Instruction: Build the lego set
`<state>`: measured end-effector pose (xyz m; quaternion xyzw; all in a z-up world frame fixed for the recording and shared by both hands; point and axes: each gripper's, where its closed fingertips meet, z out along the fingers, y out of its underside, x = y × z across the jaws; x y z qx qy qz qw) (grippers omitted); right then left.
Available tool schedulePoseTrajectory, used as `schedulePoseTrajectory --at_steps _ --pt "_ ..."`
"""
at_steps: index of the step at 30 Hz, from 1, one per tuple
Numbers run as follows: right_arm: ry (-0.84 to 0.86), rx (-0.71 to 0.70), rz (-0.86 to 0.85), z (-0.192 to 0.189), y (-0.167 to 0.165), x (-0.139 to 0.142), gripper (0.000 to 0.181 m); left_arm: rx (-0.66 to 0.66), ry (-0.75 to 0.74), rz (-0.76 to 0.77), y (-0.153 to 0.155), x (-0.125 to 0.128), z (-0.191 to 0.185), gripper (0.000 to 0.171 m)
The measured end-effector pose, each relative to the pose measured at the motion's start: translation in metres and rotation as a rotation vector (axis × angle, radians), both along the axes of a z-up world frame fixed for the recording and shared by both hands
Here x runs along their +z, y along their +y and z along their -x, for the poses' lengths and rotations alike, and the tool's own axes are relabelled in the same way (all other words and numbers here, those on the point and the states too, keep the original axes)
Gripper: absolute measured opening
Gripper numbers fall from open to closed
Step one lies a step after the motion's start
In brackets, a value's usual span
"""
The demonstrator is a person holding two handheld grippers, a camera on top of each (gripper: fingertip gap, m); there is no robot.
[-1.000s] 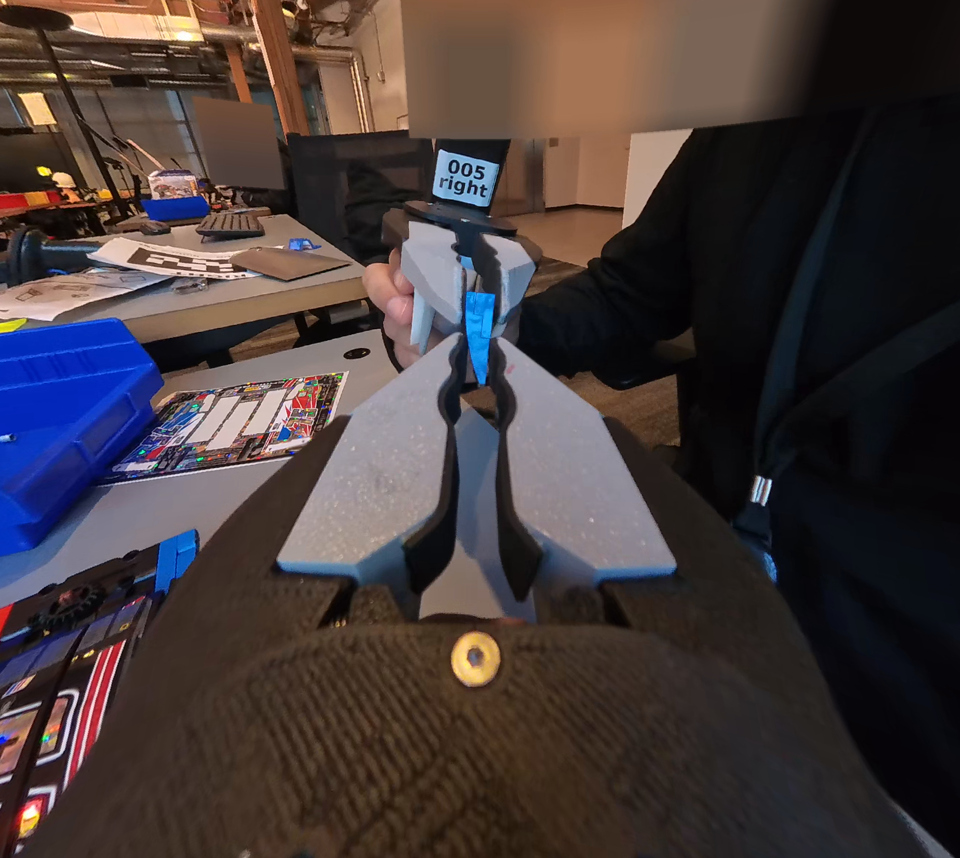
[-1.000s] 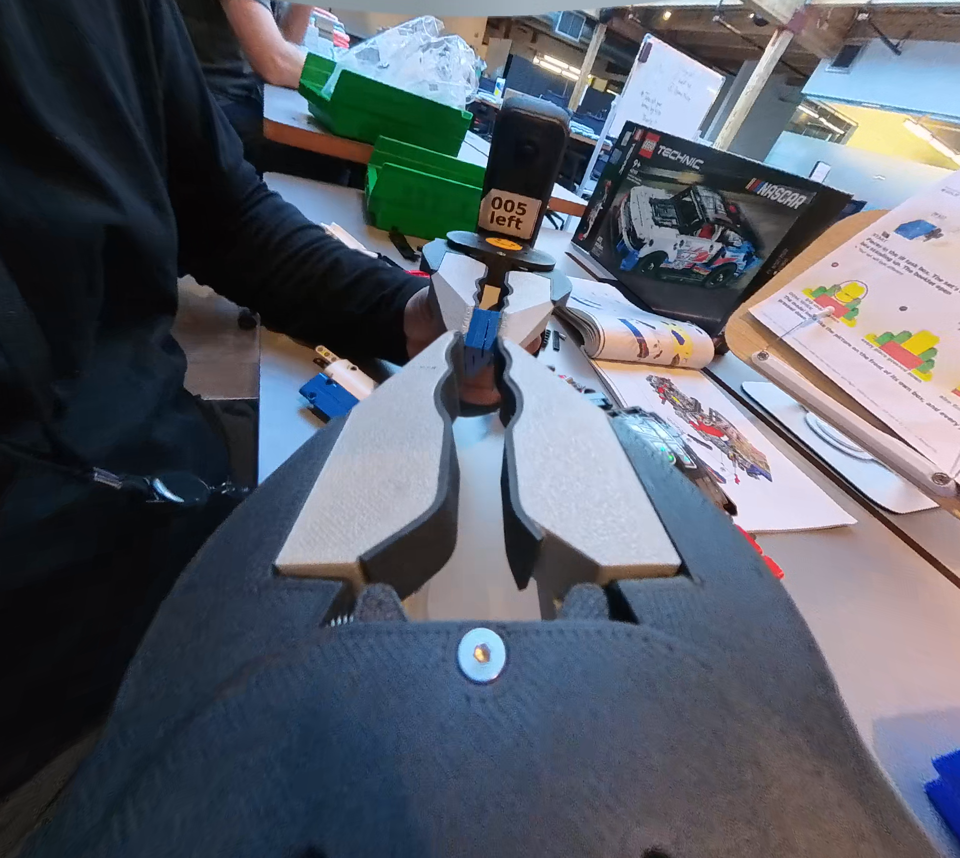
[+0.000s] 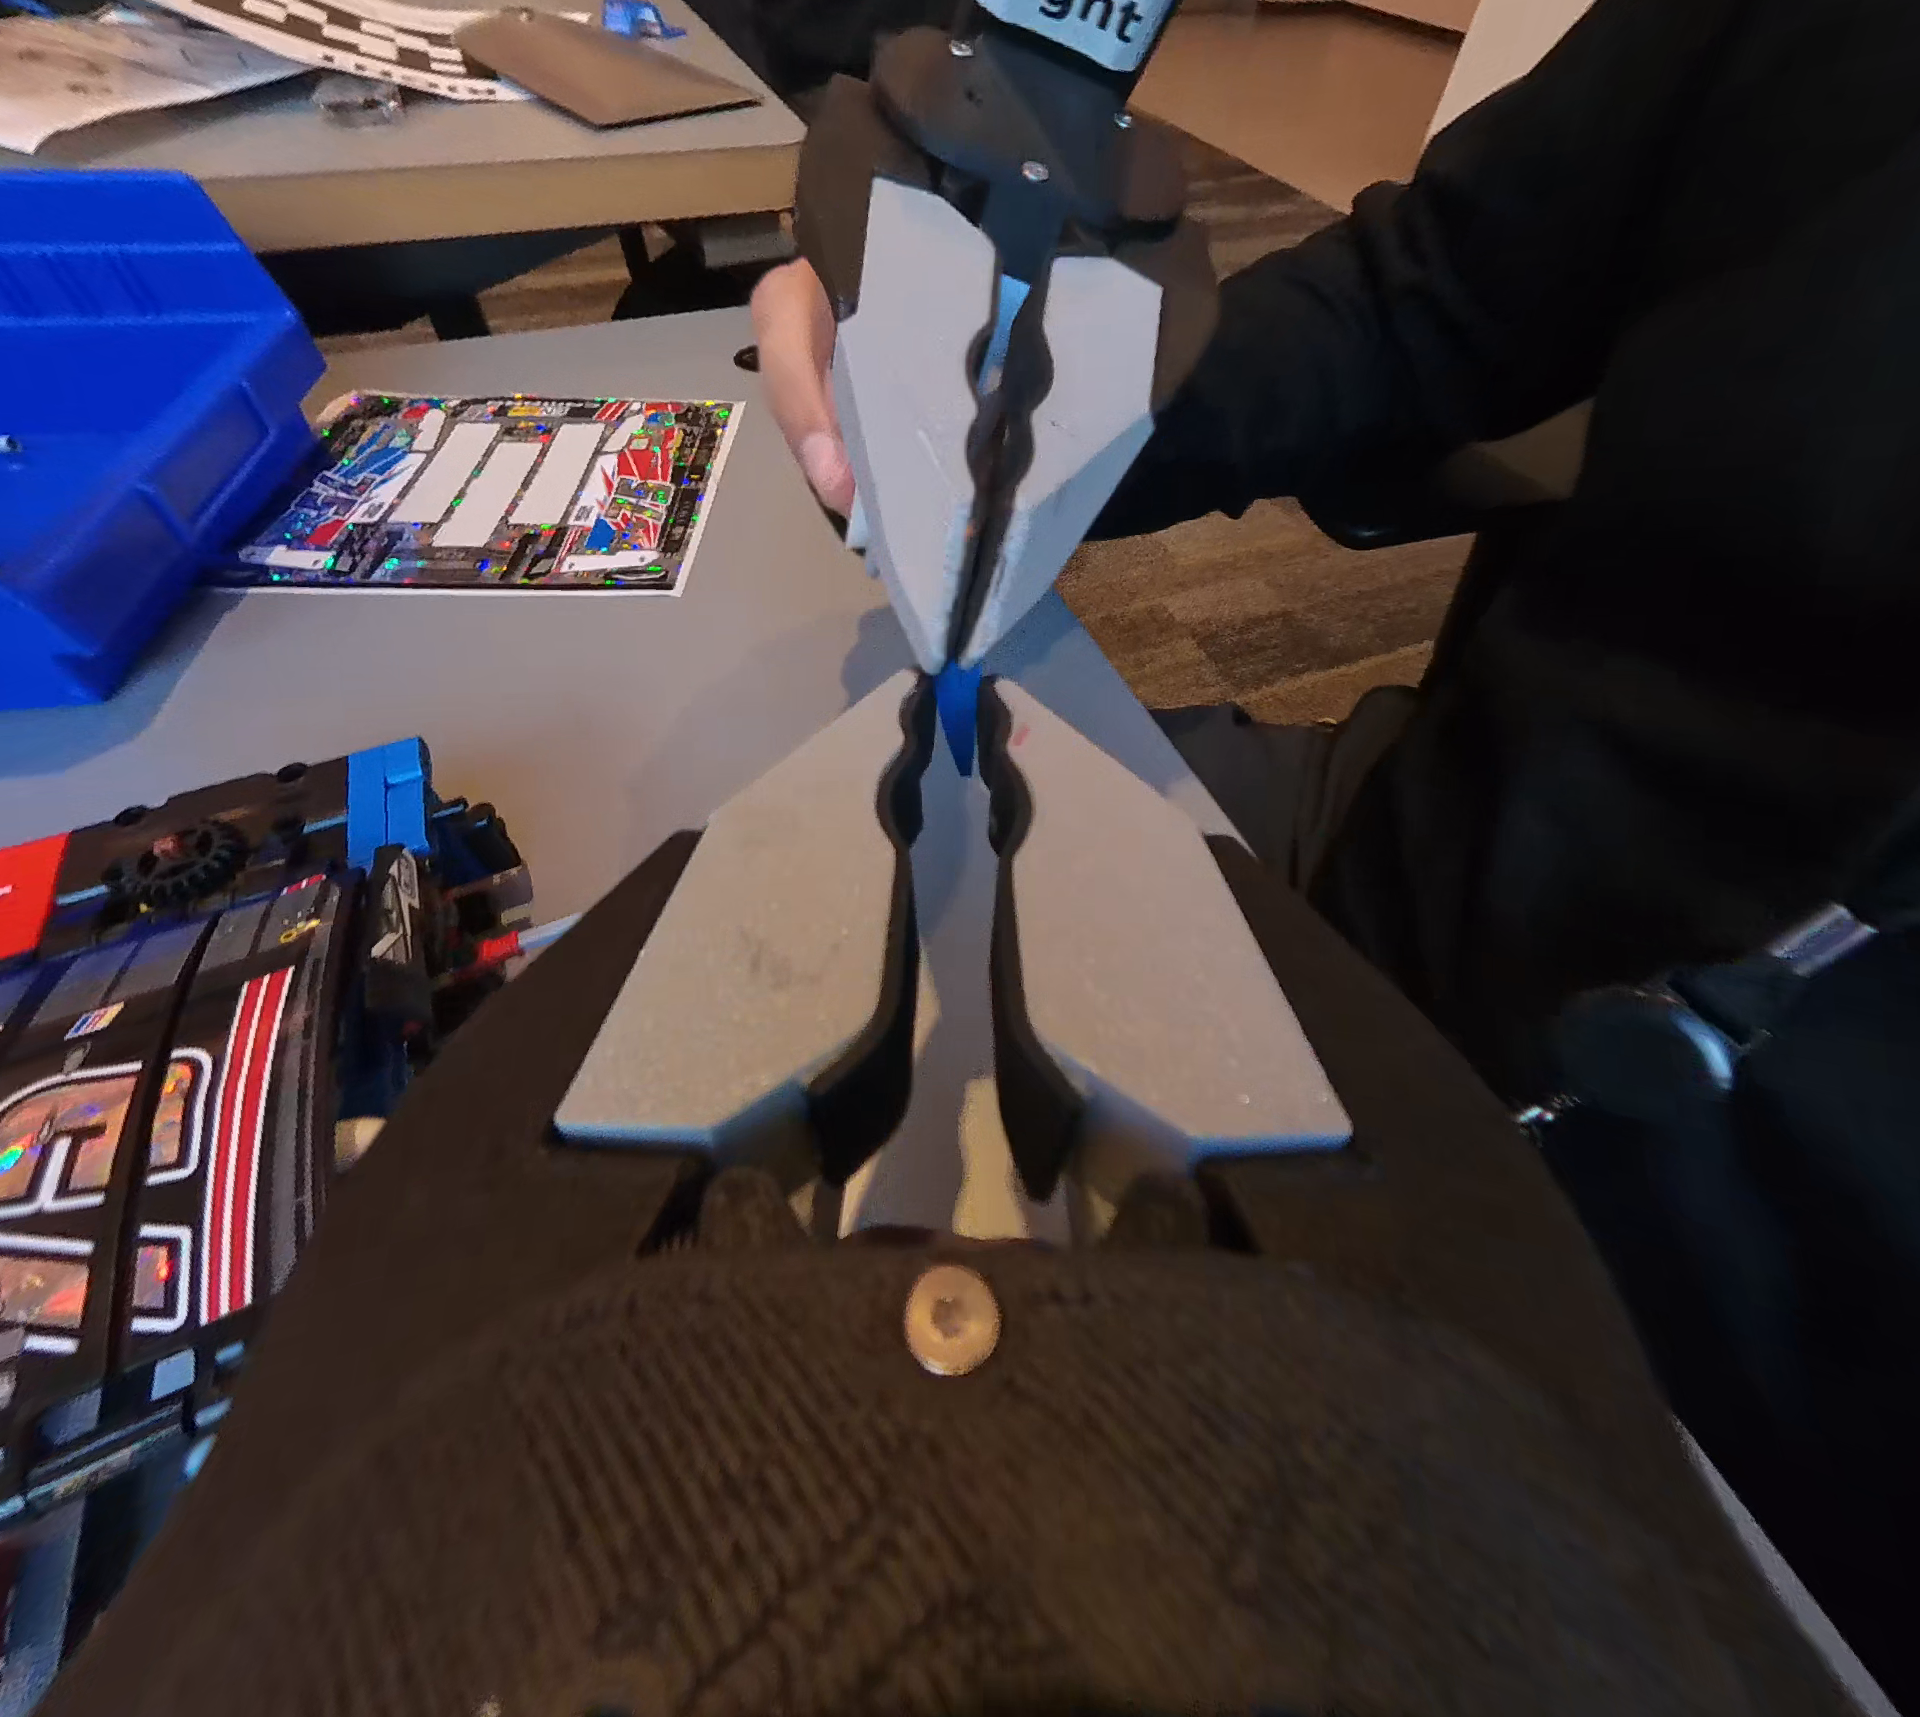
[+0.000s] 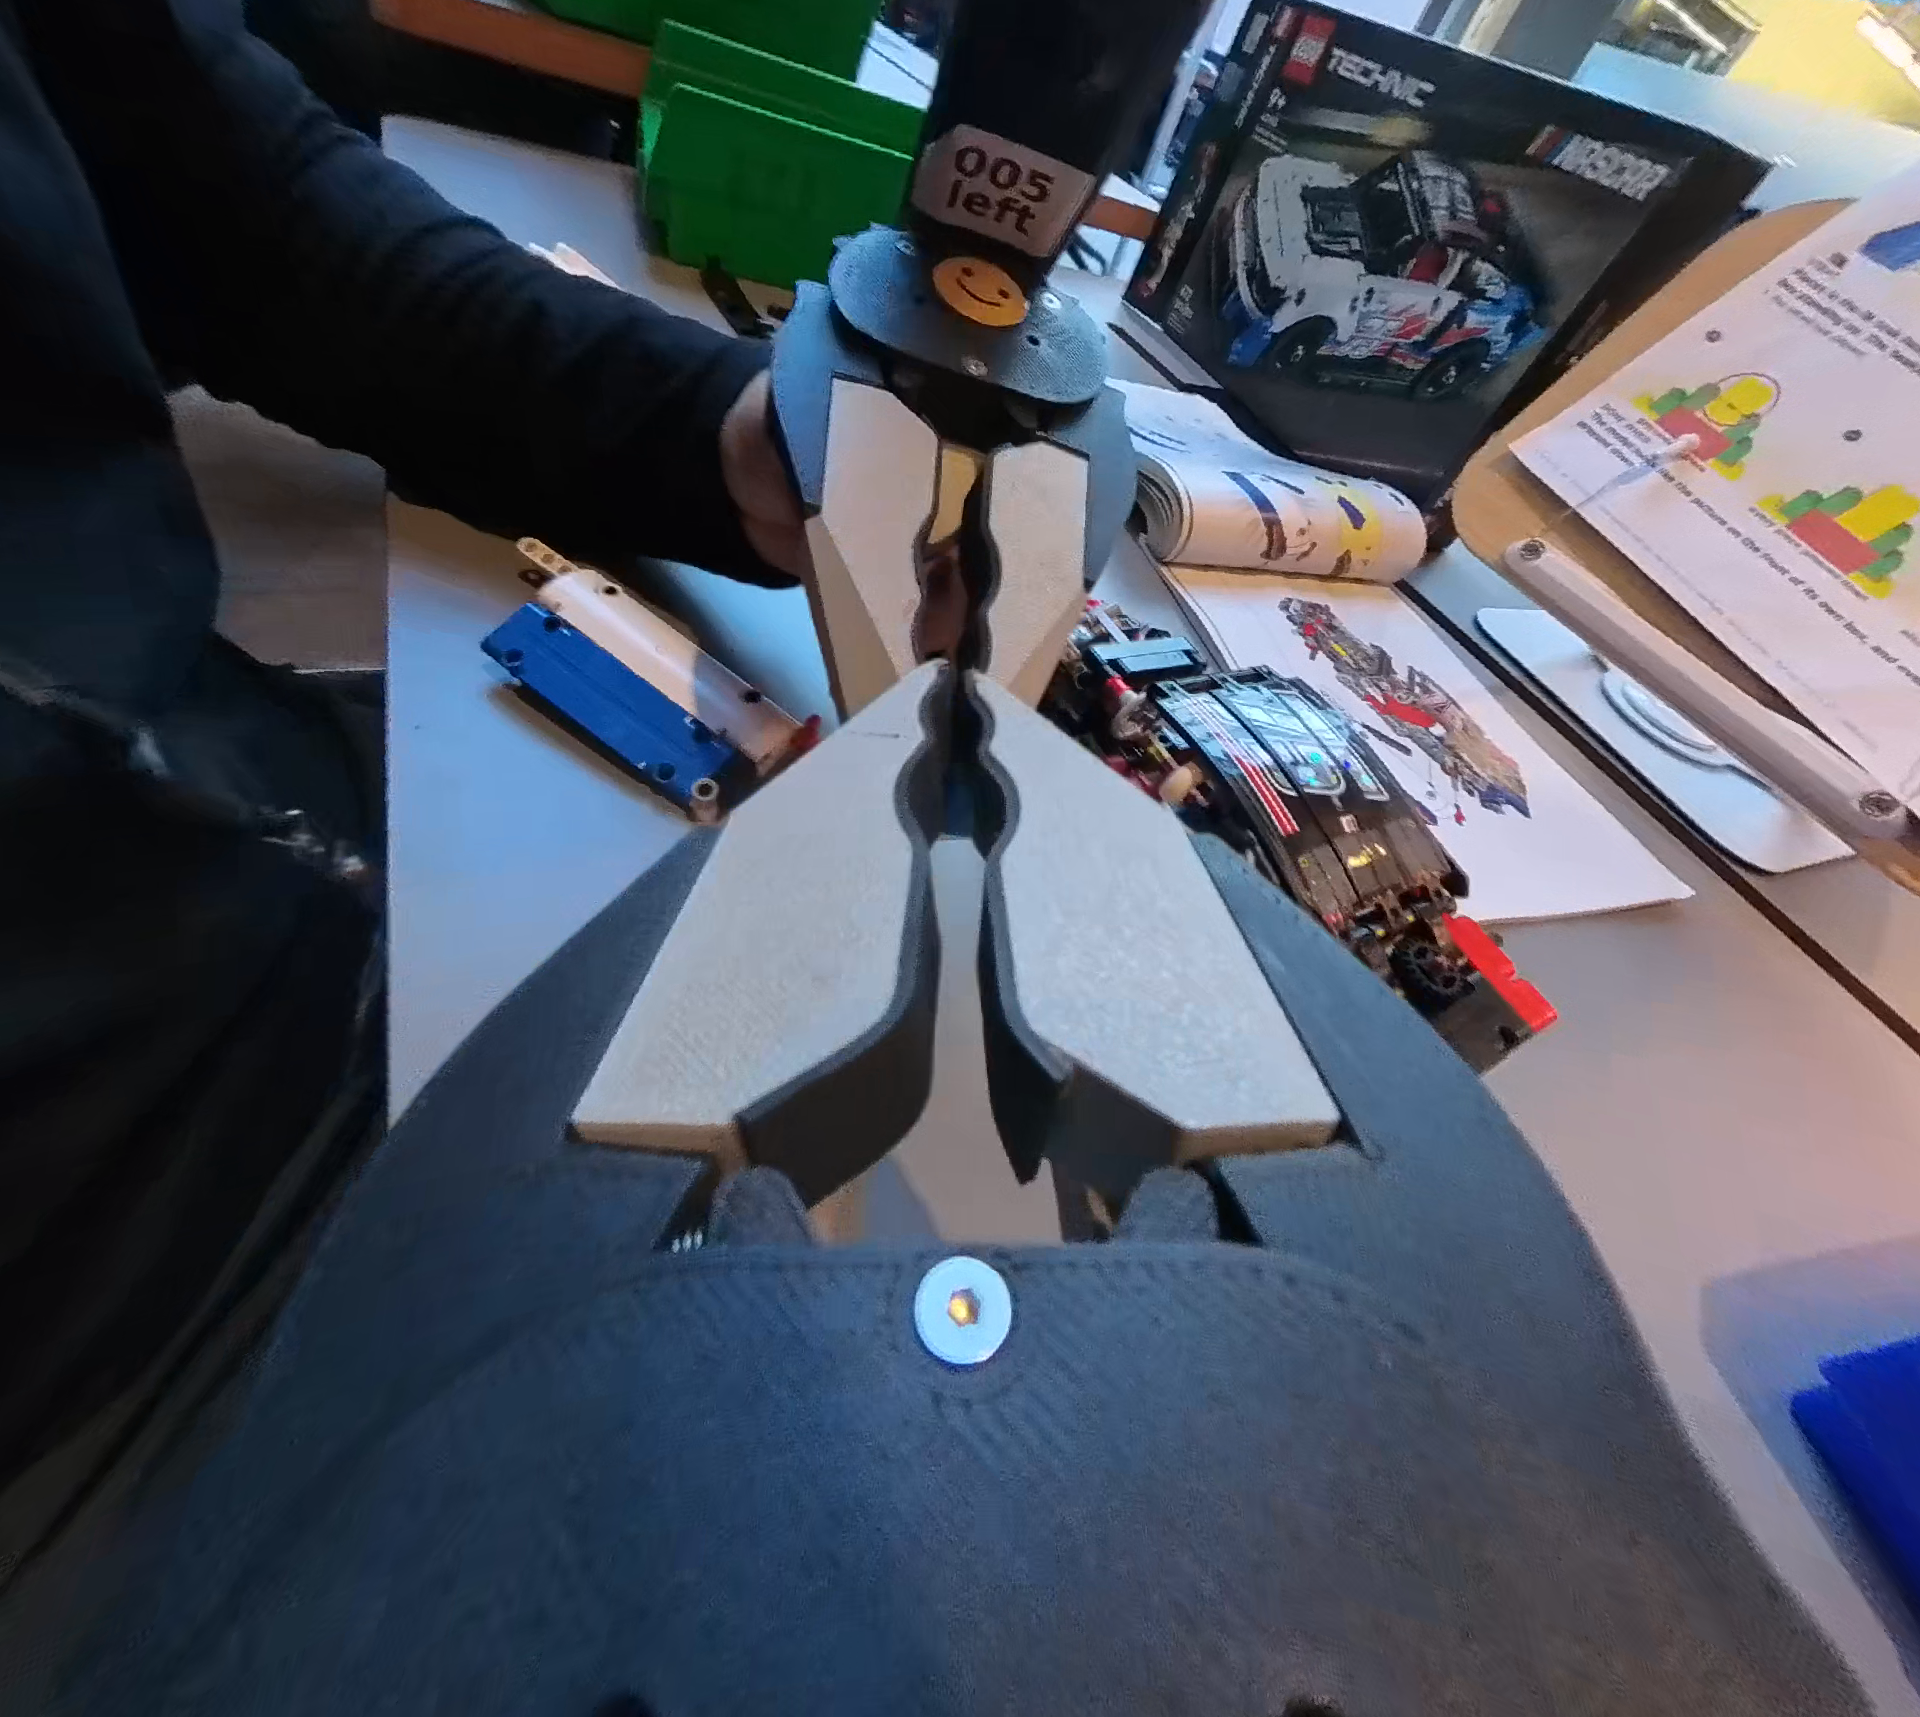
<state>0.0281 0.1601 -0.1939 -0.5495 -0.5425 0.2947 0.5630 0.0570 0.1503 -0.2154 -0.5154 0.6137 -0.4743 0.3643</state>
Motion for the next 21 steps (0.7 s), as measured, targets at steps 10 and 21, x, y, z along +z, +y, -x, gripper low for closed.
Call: schedulePoseTrajectory --at_steps 10,21 --pt "0.031 -0.006 0.08 0.003 0.009 -0.008 0.0 0.064 0.038 0.01 0.011 -0.008 0.0 0.005" --pt "0.029 0.034 0.033 -0.002 0.023 -0.013 0.014 0.146 0.036 0.008 0.029 -0.014 0.005 0.005"
